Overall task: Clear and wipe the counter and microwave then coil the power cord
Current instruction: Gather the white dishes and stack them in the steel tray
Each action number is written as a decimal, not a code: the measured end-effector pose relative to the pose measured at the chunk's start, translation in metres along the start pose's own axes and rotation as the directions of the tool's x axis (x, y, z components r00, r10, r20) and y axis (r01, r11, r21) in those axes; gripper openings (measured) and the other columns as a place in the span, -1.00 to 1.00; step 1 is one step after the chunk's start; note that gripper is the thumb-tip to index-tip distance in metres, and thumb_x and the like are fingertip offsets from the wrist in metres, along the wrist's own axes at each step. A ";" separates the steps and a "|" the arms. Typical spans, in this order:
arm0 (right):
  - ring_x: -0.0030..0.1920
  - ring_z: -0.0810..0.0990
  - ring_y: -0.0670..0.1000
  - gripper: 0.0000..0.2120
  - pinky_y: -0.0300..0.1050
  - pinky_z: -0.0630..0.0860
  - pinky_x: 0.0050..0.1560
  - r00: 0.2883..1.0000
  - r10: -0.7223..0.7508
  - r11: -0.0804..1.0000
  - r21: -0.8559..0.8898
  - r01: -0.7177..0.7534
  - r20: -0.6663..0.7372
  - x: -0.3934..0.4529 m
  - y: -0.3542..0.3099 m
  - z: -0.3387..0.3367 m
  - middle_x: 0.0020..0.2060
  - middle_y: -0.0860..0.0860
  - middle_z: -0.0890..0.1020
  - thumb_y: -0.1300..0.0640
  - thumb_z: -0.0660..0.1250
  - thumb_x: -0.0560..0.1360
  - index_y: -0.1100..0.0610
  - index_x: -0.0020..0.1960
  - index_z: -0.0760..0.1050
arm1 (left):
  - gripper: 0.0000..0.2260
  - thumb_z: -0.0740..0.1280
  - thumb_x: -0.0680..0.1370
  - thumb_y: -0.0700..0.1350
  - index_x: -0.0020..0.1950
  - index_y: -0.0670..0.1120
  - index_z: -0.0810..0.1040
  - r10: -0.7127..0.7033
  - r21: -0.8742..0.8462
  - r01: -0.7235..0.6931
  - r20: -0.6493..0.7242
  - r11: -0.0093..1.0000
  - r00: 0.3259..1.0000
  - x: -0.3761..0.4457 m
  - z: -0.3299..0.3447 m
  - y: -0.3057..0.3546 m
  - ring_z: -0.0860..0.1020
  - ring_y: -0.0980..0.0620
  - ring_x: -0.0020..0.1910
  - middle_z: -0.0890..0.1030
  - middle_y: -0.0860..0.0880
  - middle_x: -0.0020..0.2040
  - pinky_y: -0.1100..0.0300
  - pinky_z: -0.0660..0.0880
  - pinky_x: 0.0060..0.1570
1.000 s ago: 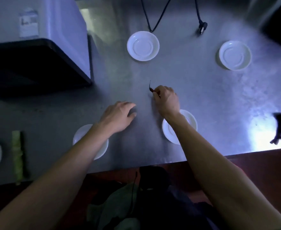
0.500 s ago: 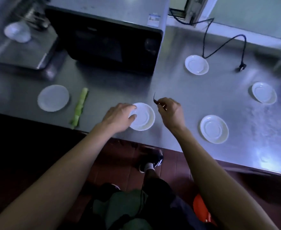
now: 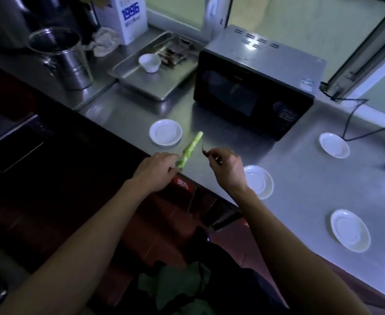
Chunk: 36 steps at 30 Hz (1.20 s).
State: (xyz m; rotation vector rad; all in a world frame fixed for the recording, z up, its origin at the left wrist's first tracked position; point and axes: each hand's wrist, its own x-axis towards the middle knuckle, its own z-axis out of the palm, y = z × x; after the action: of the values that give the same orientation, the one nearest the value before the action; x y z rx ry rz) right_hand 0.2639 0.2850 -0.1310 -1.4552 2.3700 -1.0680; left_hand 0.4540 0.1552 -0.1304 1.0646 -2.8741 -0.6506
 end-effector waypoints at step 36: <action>-0.17 0.60 0.05 -0.85 -0.01 0.55 -0.10 0.990 0.022 0.995 0.091 -0.035 0.138 0.335 -0.009 0.156 -0.12 0.03 0.65 0.15 0.40 0.52 0.09 0.06 0.68 | -0.58 0.28 0.59 0.04 0.46 0.10 0.40 -0.141 -0.044 0.145 0.091 0.988 0.986 0.279 -0.109 -0.188 0.42 -0.02 0.39 0.45 0.04 0.44 0.05 0.38 0.34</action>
State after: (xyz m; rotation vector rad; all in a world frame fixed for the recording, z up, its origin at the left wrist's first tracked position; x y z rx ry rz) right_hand 0.1730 -0.0722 -0.1657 -1.4108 2.2092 -1.0225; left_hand 0.3721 -0.1889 -0.1405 1.2759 -2.8559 -0.7921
